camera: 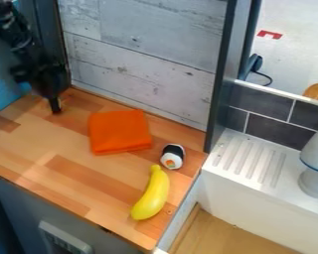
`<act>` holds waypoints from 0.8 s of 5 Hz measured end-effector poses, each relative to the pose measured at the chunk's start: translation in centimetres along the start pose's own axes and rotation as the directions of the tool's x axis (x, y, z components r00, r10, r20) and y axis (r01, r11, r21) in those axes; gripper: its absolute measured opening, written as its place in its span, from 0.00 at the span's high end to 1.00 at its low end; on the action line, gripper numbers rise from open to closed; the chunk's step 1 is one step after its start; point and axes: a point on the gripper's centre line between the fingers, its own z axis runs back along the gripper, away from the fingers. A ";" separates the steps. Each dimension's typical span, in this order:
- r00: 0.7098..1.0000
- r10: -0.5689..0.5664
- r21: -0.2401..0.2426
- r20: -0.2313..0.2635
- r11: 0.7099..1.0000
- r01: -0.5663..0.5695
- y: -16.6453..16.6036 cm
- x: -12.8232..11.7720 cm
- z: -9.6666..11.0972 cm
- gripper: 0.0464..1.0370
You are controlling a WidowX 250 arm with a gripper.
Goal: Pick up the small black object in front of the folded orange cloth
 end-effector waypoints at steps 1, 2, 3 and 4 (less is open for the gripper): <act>1.000 0.004 -0.009 -0.001 1.000 -0.004 0.1 1.0 -0.8 0.74; 1.000 -0.015 0.000 0.004 1.000 0.015 -0.1 1.6 -0.9 0.70; 0.999 -0.025 0.005 -0.020 1.000 0.026 -0.5 1.6 -1.4 0.40; 0.999 -0.025 0.006 -0.024 1.000 0.025 -0.5 1.7 -1.2 0.10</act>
